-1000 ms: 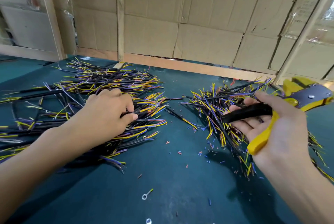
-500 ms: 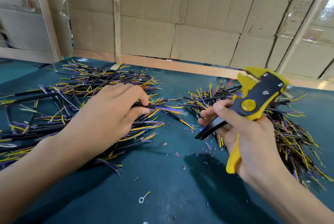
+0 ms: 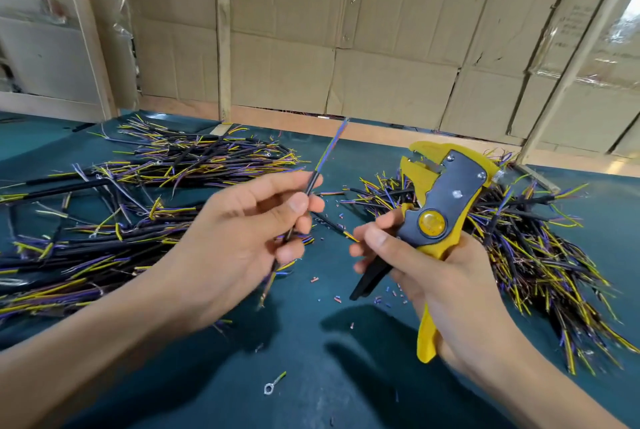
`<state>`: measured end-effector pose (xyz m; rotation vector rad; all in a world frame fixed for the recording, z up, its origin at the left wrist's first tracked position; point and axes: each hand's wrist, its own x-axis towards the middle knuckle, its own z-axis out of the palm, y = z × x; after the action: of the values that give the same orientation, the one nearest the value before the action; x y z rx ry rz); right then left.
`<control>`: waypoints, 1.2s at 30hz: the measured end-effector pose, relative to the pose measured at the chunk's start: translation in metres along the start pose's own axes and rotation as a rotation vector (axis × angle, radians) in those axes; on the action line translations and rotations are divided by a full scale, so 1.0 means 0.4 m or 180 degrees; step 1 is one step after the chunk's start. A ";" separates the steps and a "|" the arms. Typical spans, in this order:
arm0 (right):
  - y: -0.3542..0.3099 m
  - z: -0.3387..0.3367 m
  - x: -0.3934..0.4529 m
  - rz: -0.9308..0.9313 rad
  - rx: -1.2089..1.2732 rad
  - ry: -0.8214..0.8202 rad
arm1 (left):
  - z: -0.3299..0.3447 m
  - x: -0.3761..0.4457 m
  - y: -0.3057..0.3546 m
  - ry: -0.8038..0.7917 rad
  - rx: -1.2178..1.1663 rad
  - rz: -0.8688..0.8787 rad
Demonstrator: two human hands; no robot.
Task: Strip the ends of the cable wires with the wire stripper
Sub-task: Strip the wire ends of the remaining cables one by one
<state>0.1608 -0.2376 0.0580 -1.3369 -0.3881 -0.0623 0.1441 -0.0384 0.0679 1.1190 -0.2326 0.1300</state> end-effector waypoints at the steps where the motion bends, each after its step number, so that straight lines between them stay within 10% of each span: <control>1: 0.000 0.003 -0.002 0.0052 0.0083 -0.0109 | 0.011 -0.002 -0.004 -0.0044 -0.0366 -0.0174; 13: -0.007 0.054 -0.047 0.0652 0.0604 -0.0894 | 0.005 0.002 0.006 -0.0007 -0.1560 -0.0087; 24: -0.014 0.051 -0.038 0.0706 0.0799 -0.0777 | 0.026 -0.034 -0.008 -0.0046 0.0476 0.0445; 36: -0.004 0.041 -0.031 0.0309 0.0412 -0.0500 | 0.027 -0.038 0.008 -0.0010 0.0798 0.0225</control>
<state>0.1450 -0.2247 0.0586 -1.2341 -0.4517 0.1475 0.1272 -0.0464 0.0713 1.3605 -0.2639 0.2248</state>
